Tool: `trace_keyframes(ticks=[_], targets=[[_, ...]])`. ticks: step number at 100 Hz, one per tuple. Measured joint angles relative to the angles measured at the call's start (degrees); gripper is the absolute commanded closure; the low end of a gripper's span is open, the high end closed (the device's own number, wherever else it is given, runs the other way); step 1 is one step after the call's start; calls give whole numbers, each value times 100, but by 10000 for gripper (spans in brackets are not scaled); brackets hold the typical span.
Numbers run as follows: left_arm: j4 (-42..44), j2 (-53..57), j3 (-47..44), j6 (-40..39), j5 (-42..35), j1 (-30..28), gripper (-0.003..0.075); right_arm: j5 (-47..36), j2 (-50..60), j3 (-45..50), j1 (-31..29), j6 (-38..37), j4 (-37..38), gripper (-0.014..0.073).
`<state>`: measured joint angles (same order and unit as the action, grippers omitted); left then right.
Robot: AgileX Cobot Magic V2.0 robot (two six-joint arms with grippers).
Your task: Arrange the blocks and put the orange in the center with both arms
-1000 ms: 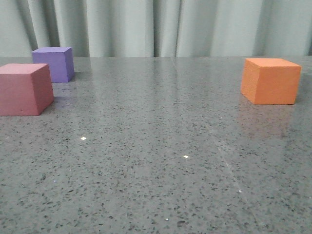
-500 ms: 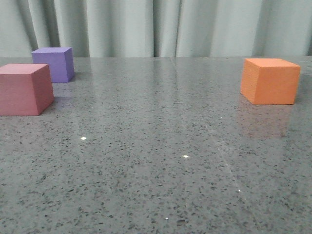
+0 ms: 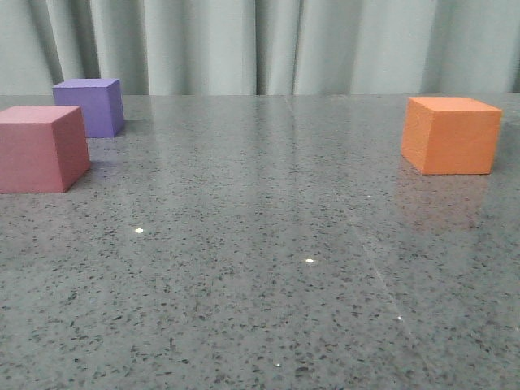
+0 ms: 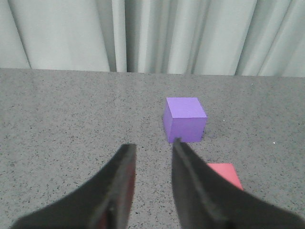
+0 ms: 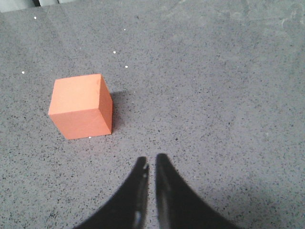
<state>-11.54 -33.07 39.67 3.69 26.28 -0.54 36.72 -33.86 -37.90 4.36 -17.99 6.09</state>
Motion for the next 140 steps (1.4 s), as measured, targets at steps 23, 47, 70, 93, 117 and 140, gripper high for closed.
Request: trace_keyframes(ticks=[23,47,70,93,117,140], targets=[[-43,-65,12,0,0,0,17,95,-5,0,0,0,-10,6],[-66,-65,12,0,4,0,30,239,-5,-8,0,0,-21,14],[-66,-65,12,0,-32,0,31,-161,-5,-21,0,0,-82,14],[-111,-65,12,0,-152,0,31,63,-717,-855,67,104,-95,14],[-127,-65,12,0,-166,0,31,776,-2166,-2165,654,256,-155,14],[-127,-65,12,0,-166,0,31,1576,-3678,-3456,1038,287,-230,14]])
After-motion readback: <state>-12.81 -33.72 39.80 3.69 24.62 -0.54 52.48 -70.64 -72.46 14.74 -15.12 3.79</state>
